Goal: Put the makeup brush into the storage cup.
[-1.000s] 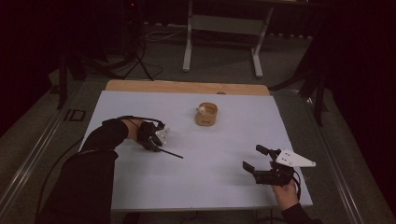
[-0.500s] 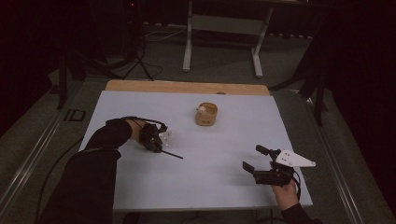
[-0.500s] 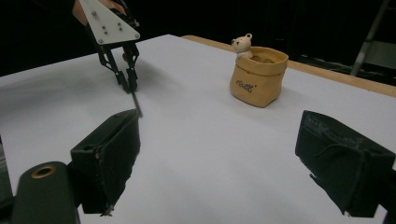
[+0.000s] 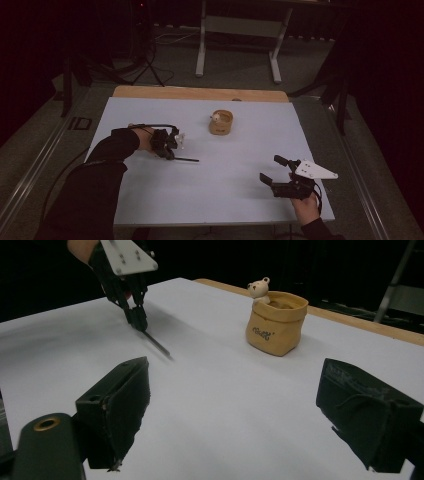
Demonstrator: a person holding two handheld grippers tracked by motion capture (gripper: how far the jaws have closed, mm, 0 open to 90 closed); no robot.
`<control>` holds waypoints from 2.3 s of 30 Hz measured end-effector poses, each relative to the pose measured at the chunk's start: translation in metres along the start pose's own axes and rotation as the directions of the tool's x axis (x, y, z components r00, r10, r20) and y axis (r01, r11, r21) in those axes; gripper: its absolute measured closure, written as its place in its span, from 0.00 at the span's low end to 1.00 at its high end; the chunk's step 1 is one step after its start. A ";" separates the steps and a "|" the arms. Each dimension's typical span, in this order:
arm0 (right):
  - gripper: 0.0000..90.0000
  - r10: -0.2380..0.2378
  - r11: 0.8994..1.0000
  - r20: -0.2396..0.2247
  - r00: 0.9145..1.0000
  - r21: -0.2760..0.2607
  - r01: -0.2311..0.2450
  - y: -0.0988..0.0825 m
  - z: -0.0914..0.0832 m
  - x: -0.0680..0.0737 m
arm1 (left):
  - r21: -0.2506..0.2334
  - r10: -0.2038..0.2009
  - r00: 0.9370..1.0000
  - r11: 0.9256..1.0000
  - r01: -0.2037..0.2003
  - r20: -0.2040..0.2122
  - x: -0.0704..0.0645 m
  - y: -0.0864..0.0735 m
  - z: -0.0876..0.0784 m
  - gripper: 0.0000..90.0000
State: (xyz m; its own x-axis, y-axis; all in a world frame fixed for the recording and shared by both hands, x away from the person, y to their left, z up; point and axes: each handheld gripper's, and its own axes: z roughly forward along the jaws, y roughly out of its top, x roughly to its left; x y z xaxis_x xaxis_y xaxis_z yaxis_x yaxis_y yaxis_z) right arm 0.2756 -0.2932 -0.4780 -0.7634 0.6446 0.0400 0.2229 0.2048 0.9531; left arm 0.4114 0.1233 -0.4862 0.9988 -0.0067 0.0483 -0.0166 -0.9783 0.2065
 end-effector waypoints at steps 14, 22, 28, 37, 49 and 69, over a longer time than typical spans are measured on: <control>0.15 0.001 1.000 -0.003 1.000 0.007 -0.001 0.000 0.001 0.001 | 0.012 -0.191 0.982 0.981 0.191 0.004 -0.013 0.019 -0.016 0.94; 0.15 -0.006 1.000 -0.004 1.000 0.007 0.006 0.000 0.002 0.002 | -0.036 -0.270 0.963 0.962 0.270 0.018 -0.022 0.032 -0.023 0.95; 0.15 -0.010 1.000 -0.004 1.000 0.014 0.010 0.000 0.002 0.002 | -0.030 -0.269 0.961 0.962 0.272 0.064 -0.026 0.041 -0.024 0.95; 0.15 -0.016 1.000 -0.020 1.000 0.014 0.016 0.001 0.004 0.006 | -0.035 -0.245 0.963 0.968 0.250 0.109 -0.029 0.059 -0.032 0.95; 0.15 -0.037 0.998 -0.027 0.999 0.048 0.039 0.002 0.010 0.014 | -0.057 -0.198 0.973 0.977 0.205 0.122 -0.027 0.089 -0.039 0.95; 0.14 -0.148 0.981 0.027 0.989 0.133 0.144 0.027 0.014 0.026 | -0.020 -0.171 0.977 0.984 0.175 0.128 -0.027 0.122 -0.050 0.95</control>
State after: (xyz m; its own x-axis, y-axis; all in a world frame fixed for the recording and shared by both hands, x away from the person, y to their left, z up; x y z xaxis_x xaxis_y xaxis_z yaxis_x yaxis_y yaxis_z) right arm 0.2704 -0.2610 -0.4553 -0.7716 0.6266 -0.1099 0.1895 0.3913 0.9005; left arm 0.3802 0.0144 -0.4131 0.9845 0.1338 -0.1134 0.1571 -0.9601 0.2315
